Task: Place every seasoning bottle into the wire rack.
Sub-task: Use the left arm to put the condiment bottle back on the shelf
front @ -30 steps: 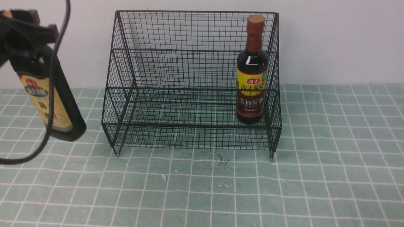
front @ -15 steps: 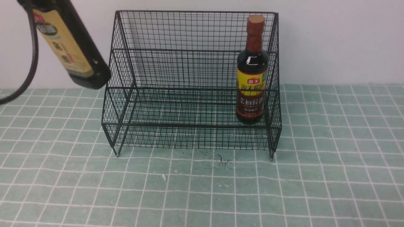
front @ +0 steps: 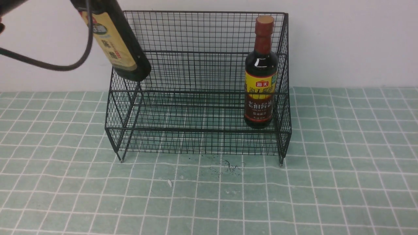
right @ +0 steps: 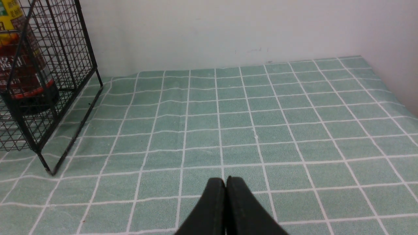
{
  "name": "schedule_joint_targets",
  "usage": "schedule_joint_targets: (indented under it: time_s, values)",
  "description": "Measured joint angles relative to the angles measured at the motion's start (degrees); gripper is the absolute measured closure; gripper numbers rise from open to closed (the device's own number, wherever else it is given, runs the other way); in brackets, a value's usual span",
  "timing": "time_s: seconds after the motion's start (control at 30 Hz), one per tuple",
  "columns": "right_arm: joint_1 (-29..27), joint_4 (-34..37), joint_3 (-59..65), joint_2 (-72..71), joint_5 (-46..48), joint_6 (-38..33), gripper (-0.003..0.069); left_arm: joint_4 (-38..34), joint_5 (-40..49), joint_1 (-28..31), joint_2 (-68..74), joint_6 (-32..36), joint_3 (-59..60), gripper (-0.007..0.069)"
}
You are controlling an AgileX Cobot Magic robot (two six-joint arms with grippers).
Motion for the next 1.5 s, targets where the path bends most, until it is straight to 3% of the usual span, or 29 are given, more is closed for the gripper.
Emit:
schedule_joint_targets:
  time_s: [1.13, 1.37, 1.5]
  values:
    - [0.00, 0.00, 0.00, -0.04, 0.05, 0.00, 0.0669, -3.62, 2.74, -0.96, 11.82, 11.14, 1.55, 0.0307]
    - [0.00, 0.00, 0.00, -0.04, 0.05, 0.00, 0.0669, -3.73, 4.03, -1.30, 9.66, 14.78, 1.07, 0.0214]
    - [0.00, 0.00, 0.00, -0.04, 0.05, 0.00, 0.0669, -3.76, 4.11, -1.36, 8.29, 15.96, 0.89, 0.0198]
